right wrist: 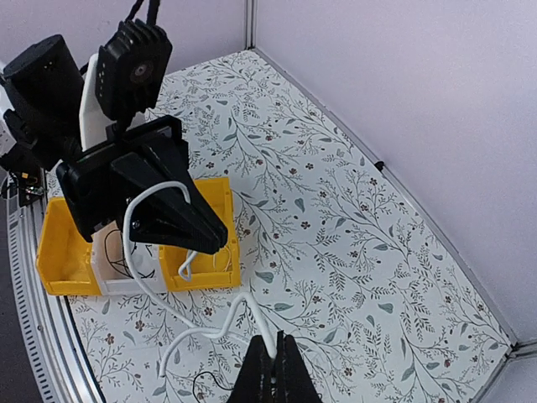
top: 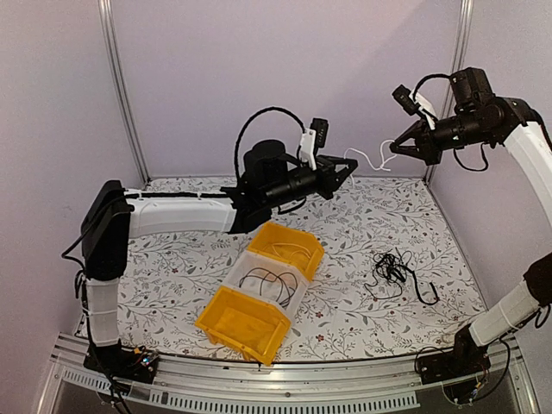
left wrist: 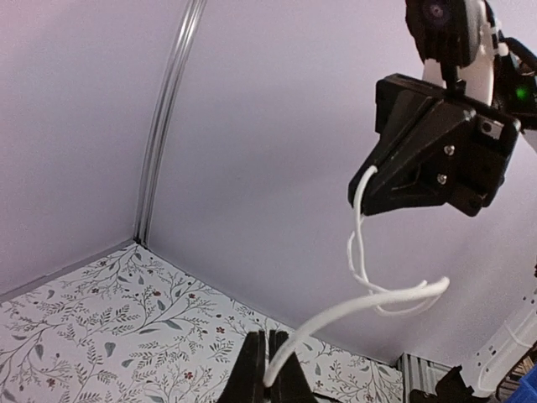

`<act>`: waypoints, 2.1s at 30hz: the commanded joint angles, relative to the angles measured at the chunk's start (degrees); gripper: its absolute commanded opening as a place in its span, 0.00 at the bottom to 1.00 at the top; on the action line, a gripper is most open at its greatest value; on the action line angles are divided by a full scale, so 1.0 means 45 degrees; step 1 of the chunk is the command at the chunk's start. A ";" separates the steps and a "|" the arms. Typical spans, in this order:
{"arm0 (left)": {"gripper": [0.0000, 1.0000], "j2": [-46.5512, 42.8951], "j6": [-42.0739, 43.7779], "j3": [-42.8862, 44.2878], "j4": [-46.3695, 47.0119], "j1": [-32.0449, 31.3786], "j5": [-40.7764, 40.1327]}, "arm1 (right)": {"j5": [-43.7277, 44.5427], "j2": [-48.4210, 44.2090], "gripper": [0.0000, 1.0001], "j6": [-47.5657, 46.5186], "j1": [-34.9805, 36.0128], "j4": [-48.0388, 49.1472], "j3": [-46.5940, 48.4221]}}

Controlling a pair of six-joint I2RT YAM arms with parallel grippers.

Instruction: Untangle the cables

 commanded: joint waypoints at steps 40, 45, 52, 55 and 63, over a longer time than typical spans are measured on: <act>0.43 -0.5608 0.1599 -0.8800 -0.3390 0.2706 0.0552 | 0.1096 0.8767 0.00 0.0926 0.4948 0.2234 0.2266; 0.45 -0.7622 0.1443 -1.0472 -0.4295 0.2705 -0.0137 | 0.1131 0.9295 0.00 0.1103 0.5328 0.2513 0.2122; 0.47 -0.9255 0.1040 -1.1405 -0.5816 0.2709 -0.1266 | 0.1862 1.0080 0.00 0.1336 0.5405 0.2816 0.2547; 0.47 -0.9901 0.0631 -1.1622 -0.5757 0.2710 -0.1709 | 0.1768 1.0338 0.00 0.1374 0.5424 0.2890 0.2619; 0.47 -1.1080 -0.0137 -1.2050 -0.5936 0.2700 -0.2382 | 0.1749 1.1821 0.00 0.1398 0.5714 0.3180 0.3863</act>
